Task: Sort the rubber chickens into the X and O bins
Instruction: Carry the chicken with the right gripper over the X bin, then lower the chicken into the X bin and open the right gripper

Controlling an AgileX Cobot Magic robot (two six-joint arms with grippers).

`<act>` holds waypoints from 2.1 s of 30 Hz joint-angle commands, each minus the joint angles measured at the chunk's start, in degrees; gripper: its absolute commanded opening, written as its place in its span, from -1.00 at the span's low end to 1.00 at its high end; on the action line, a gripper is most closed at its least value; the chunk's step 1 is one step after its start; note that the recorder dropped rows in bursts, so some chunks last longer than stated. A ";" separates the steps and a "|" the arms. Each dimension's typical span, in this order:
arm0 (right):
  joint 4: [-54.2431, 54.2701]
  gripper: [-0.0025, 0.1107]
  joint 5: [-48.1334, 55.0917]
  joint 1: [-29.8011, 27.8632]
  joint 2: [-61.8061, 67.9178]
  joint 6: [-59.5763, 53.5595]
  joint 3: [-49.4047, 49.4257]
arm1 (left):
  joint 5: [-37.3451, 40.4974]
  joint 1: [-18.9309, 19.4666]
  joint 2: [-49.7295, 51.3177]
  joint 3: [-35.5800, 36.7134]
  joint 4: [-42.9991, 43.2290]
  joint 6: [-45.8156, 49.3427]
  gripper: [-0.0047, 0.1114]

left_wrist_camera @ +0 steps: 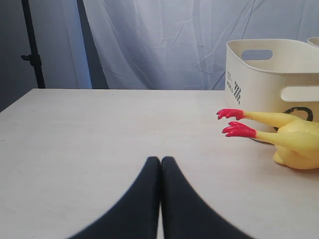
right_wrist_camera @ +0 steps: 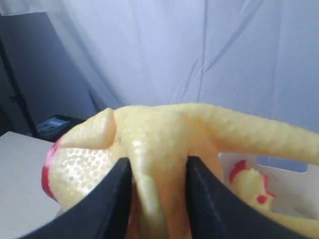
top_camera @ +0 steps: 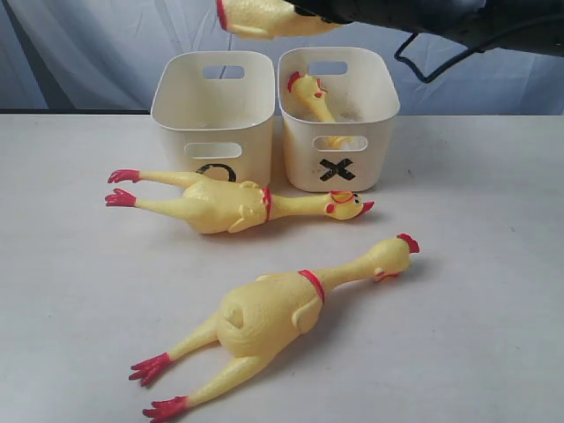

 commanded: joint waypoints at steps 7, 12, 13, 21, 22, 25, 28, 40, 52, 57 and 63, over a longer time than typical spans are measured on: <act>-0.45 -0.97 -8.79 -4.19 5.35 -27.77 0.11 | -0.33 0.19 -0.29 0.30 -0.39 0.00 -0.92; -0.33 -0.97 -9.15 -4.19 8.66 -45.40 0.11 | -0.33 0.19 -0.29 0.30 -0.39 0.00 -0.92; -0.23 -0.97 -9.76 -4.19 9.00 -48.32 0.11 | -0.33 0.19 -0.29 0.30 -0.39 0.00 -0.92; 0.06 -0.97 -13.76 -4.19 10.57 -62.96 0.11 | -0.33 0.19 -0.29 0.30 -0.39 0.00 -0.92; 0.06 -0.97 -13.76 -4.34 10.69 -63.69 0.11 | -0.33 0.19 -0.29 0.30 -0.39 0.00 -0.92; 0.19 -0.97 -13.78 -4.82 10.92 -65.61 0.11 | -0.33 0.19 -0.29 0.30 -0.39 0.00 -0.92; 1.03 -0.97 -12.27 -5.58 10.92 -69.13 0.11 | -0.33 0.19 -0.29 0.30 -0.39 0.00 -0.92; 10.78 -0.97 -7.11 -7.16 11.86 -74.19 0.11 | -0.33 0.19 -0.29 0.30 -0.39 0.00 -0.92; 14.16 -0.86 -2.06 -7.16 13.88 -74.19 0.21 | -0.33 0.19 -0.29 0.30 -0.39 0.00 -0.92; 12.14 -0.22 -1.07 -7.16 13.88 -74.19 0.21 | -0.33 0.19 -0.29 0.30 -0.39 0.00 -0.92; 11.76 0.15 -2.48 -7.16 13.88 -74.19 0.21 | -0.33 0.19 -0.29 0.30 -0.39 0.00 -0.92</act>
